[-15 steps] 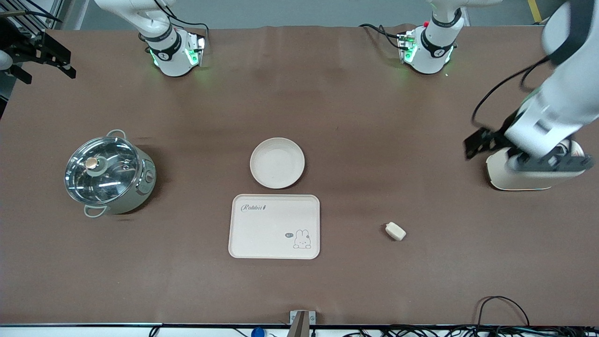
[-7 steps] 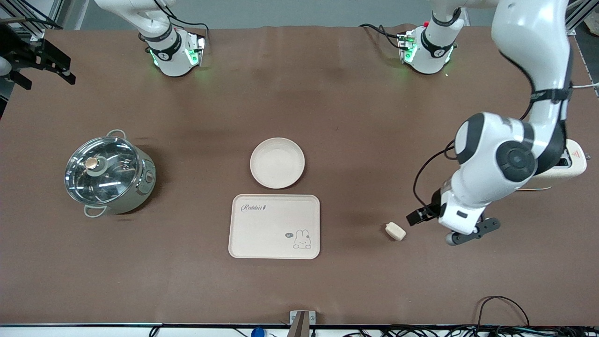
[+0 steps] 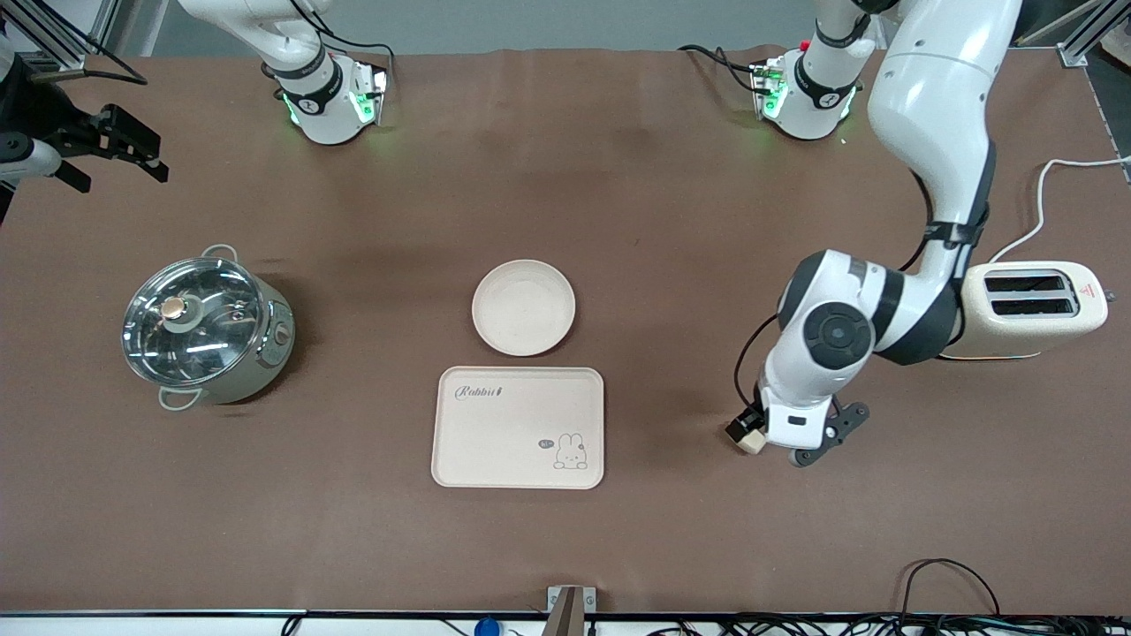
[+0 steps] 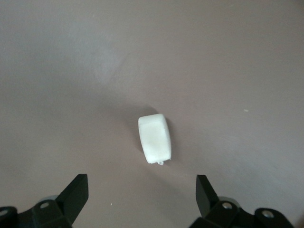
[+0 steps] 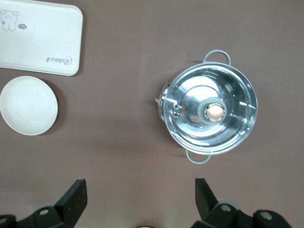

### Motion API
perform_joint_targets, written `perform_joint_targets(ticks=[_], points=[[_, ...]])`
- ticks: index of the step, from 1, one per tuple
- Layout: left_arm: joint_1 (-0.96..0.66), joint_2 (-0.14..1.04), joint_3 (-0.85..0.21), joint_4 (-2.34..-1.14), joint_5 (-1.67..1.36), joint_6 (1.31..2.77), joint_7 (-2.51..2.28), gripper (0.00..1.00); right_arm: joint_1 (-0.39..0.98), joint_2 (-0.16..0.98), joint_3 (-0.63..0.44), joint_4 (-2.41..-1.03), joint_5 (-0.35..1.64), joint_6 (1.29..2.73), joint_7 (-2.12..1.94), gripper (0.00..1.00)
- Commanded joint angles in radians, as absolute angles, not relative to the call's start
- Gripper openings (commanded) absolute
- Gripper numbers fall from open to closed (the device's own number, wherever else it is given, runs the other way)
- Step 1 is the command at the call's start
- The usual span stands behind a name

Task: Place bun in plate and plate on tray
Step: 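Grasp the white bun with the left gripper and lift it, then carry the bun over the white plate while the right gripper reaches the plate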

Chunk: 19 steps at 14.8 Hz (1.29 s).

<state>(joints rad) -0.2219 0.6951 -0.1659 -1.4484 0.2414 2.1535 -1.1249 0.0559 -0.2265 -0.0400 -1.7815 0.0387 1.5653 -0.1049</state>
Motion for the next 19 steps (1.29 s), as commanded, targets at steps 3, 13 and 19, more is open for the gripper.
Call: perform_joint_targets(ticks=[3, 13, 19], points=[[-0.207, 0.782, -0.161, -1.420, 0.268, 2.229, -1.201, 0.95, 0.083, -0.227, -0.034, -1.893, 0.064, 1.689, -0.092, 1.00], [-0.198, 0.856, -0.158, -1.419, 0.264, 2.358, -1.207, 0.33, 0.106, -0.219, -0.034, -2.103, 0.215, 1.867, -0.038, 1.00], [-0.212, 0.841, -0.167, -1.417, 0.264, 2.356, -1.207, 0.02, 0.173, -0.219, -0.032, -2.111, 0.216, 1.873, 0.055, 1.00]])
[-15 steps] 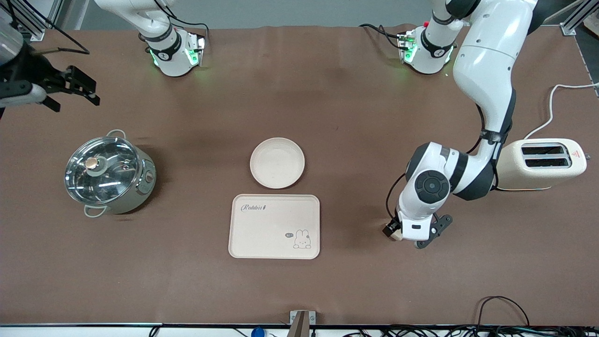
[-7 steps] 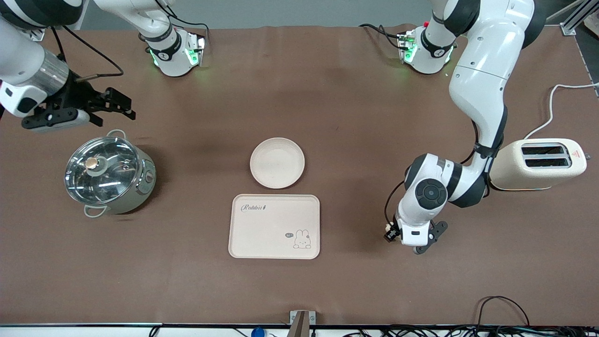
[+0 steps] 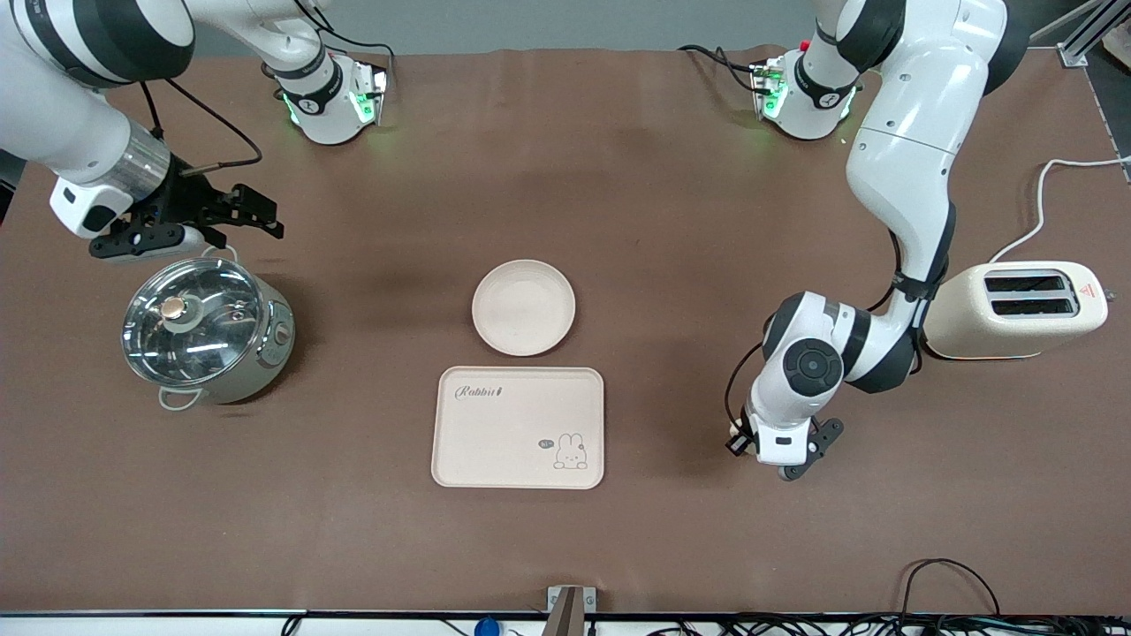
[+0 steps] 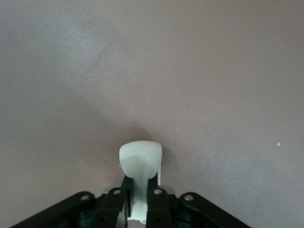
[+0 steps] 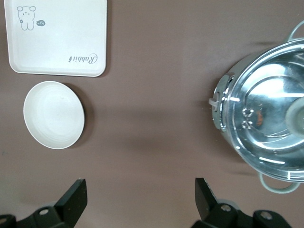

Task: Place bun in plate and plate on tray
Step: 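Carry the bun over the white plate while the right gripper reaches the plate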

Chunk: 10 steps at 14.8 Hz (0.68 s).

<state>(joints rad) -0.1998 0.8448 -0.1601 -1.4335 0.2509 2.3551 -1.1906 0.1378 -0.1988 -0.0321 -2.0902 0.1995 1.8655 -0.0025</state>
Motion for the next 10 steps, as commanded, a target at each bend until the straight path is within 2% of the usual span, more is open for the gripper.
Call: perform_joint_targets(ticks=[1, 4, 6, 10], points=[[-0.219, 0.827, -0.175, -1.417, 0.262, 2.350, -1.210, 0.02, 0.179, -0.219, -0.032, -2.111, 0.216, 1.865, 0.078, 1.00], [-0.299, 0.782, -0.189, -1.419, 0.262, 2.315, -1.216, 0.03, 0.186, -0.221, -0.034, -2.167, 0.311, 1.885, 0.083, 1.00], [-0.400, 0.770, -0.189, -1.417, 0.261, 2.251, -1.233, 0.03, 0.192, -0.221, -0.034, -2.230, 0.339, 1.971, 0.083, 1.00], [-0.558, 0.772, -0.199, -1.370, 0.261, 2.252, -1.374, 0.03, 0.222, -0.207, -0.034, -2.307, 0.383, 2.060, 0.086, 1.00]])
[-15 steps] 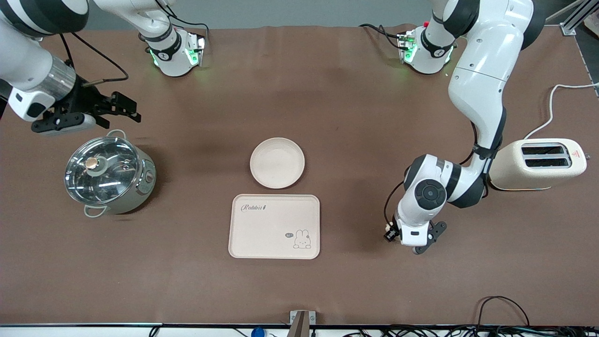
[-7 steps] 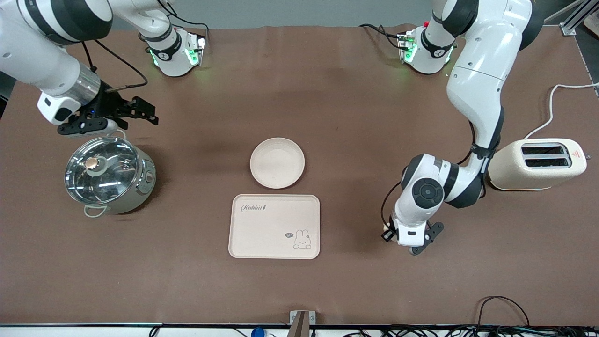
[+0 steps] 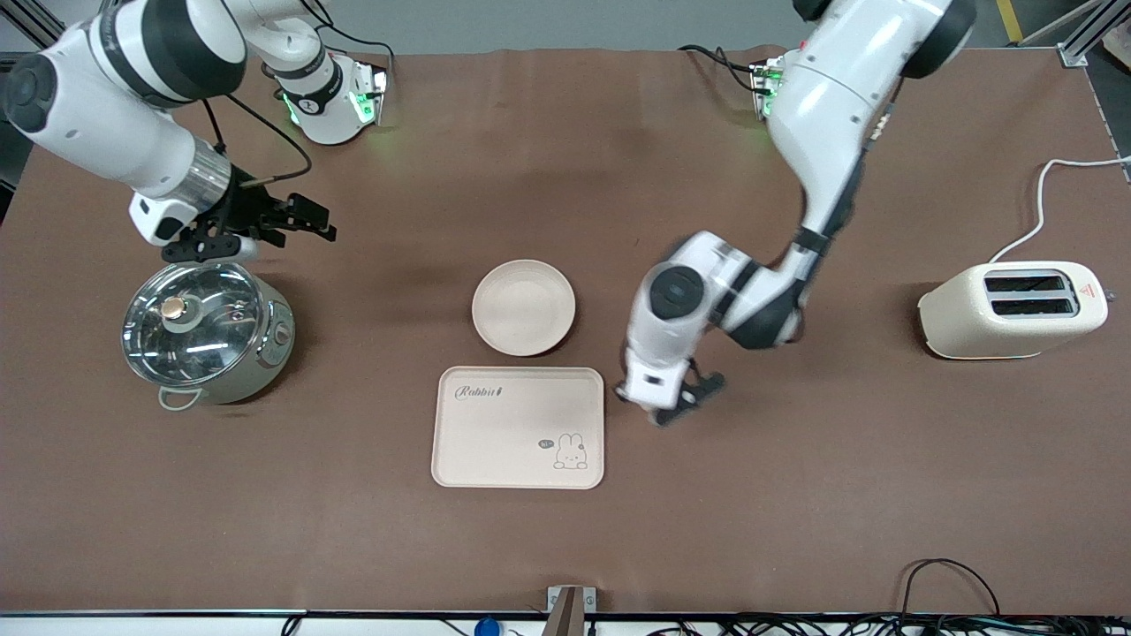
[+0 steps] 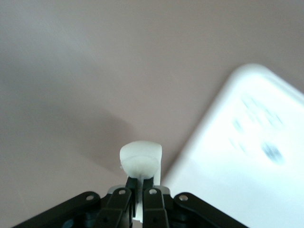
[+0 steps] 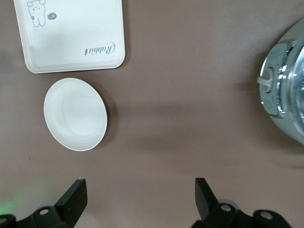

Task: Place bun in plate and plate on tray
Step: 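Carry the bun over the white plate while the right gripper reaches the plate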

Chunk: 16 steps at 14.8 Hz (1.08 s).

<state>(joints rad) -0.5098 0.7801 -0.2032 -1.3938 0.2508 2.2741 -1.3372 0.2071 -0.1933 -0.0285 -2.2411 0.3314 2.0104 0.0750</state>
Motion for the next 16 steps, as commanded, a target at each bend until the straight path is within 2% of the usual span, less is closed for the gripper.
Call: perform_joint_targets(ticks=[1, 4, 10, 14, 15, 16], points=[[-0.584, 0.772, -0.205, -1.368, 0.259, 2.253, -1.396, 0.03, 0.222, -0.207, -0.034, -2.328, 0.415, 2.077, 0.086, 1.00], [-0.630, 0.788, -0.251, -1.370, 0.253, 2.299, -1.422, 0.07, 0.242, -0.184, -0.032, -2.393, 0.451, 2.209, 0.086, 1.00], [-0.678, 0.816, -0.268, -1.376, 0.184, 2.353, -1.422, 0.23, 0.363, 0.015, -0.034, -2.402, 0.590, 2.442, 0.086, 1.00], [-0.710, 0.831, -0.268, -1.376, 0.141, 2.384, -1.439, 0.23, 0.440, 0.110, -0.032, -2.396, 0.636, 2.549, 0.087, 1.00], [-0.710, 0.831, -0.268, -1.376, 0.141, 2.384, -1.446, 0.29, 0.469, 0.123, -0.032, -2.396, 0.688, 2.578, 0.086, 1.00], [-0.709, 0.828, -0.268, -1.376, 0.141, 2.384, -1.457, 0.56, 0.500, 0.130, -0.034, -2.398, 0.716, 2.618, 0.086, 1.00]])
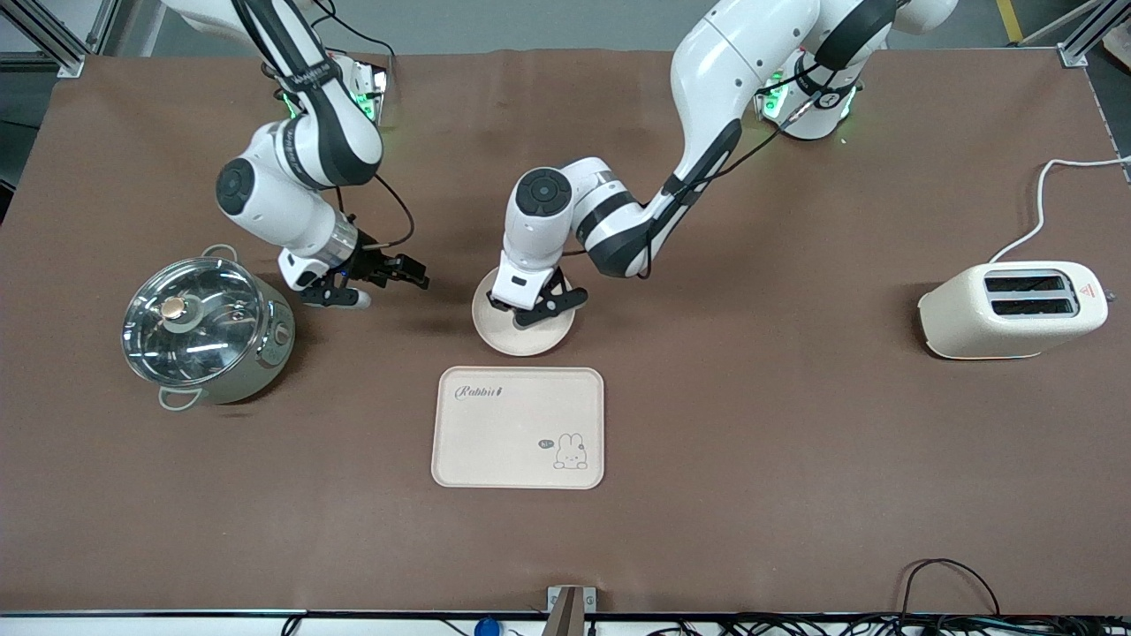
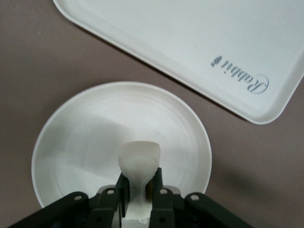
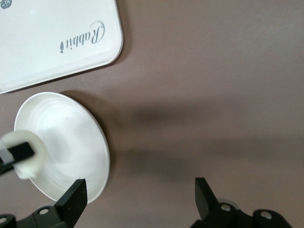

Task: Place bun in plate and plate on tray
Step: 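Carry the bun over the white plate while the right gripper reaches the plate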

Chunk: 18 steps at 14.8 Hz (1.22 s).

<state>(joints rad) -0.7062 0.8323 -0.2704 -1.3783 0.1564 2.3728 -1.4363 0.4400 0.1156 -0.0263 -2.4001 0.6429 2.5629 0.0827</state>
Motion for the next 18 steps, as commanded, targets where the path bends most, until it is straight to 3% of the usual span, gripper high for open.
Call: perform_joint_targets(ticks=[1, 2, 9, 15, 18], points=[[-0.709, 0.825, -0.268, -1.376, 0.141, 2.384, -1.476, 0.85, 0.521, 0.138, -0.034, -2.398, 0.719, 2.647, 0.086, 1.00], [-0.706, 0.822, -0.268, -1.376, 0.146, 2.384, -1.482, 1.00, 0.520, 0.150, -0.034, -2.398, 0.721, 2.657, 0.086, 1.00], [-0.684, 0.755, -0.259, -1.371, 0.143, 2.370, -1.480, 1.00, 0.583, 0.242, -0.034, -2.378, 0.810, 2.707, 0.087, 0.97], [-0.542, 0.638, -0.256, -1.371, 0.224, 2.225, -1.379, 1.00, 0.652, 0.311, -0.034, -2.316, 0.859, 2.753, 0.086, 0.73], [-0.427, 0.545, -0.259, -1.371, 0.224, 2.128, -1.229, 1.00, 0.664, 0.340, -0.034, -2.309, 0.857, 2.790, 0.077, 0.68]])
